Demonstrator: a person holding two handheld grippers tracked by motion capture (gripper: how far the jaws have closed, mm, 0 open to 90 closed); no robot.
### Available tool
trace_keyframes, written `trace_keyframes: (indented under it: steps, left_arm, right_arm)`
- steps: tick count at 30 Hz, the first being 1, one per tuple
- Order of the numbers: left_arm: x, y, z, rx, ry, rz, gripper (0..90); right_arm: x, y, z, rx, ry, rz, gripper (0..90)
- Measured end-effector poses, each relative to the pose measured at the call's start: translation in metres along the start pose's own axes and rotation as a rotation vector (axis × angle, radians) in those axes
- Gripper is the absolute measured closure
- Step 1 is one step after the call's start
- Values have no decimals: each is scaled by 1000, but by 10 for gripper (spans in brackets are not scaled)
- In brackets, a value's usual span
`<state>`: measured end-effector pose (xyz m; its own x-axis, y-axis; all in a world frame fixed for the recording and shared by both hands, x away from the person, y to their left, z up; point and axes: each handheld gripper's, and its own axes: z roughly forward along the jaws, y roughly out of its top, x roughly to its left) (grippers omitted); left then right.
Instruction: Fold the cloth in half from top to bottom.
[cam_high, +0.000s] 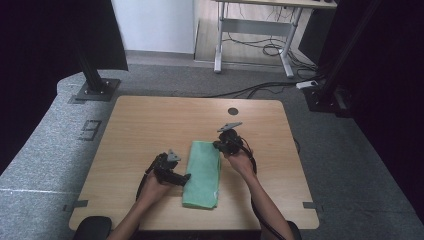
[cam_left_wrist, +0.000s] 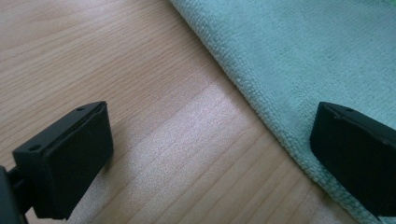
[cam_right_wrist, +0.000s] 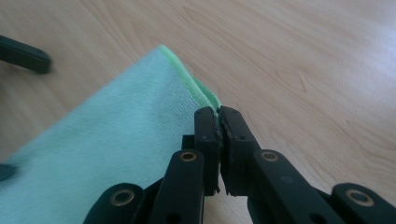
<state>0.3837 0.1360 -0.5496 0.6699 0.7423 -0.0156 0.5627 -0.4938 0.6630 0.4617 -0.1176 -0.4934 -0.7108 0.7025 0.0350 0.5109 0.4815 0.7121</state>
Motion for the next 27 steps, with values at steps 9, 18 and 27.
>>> trace_keyframes:
  steps: [9, 18, 27]
  left_arm:
    - [0, 0, 0, 1, 2, 0, 0]
    - [0, 0, 0, 0, 3, -2, 0]
    - [-1, 0, 0, -1, 5, -5, 0]
  right_arm:
    - [22, 2, -33, -61, 49, -68, 856]
    - [37, -7, -60, -101, 88, -115, 855]
    - [51, -19, -75, -104, 114, -156, 854]
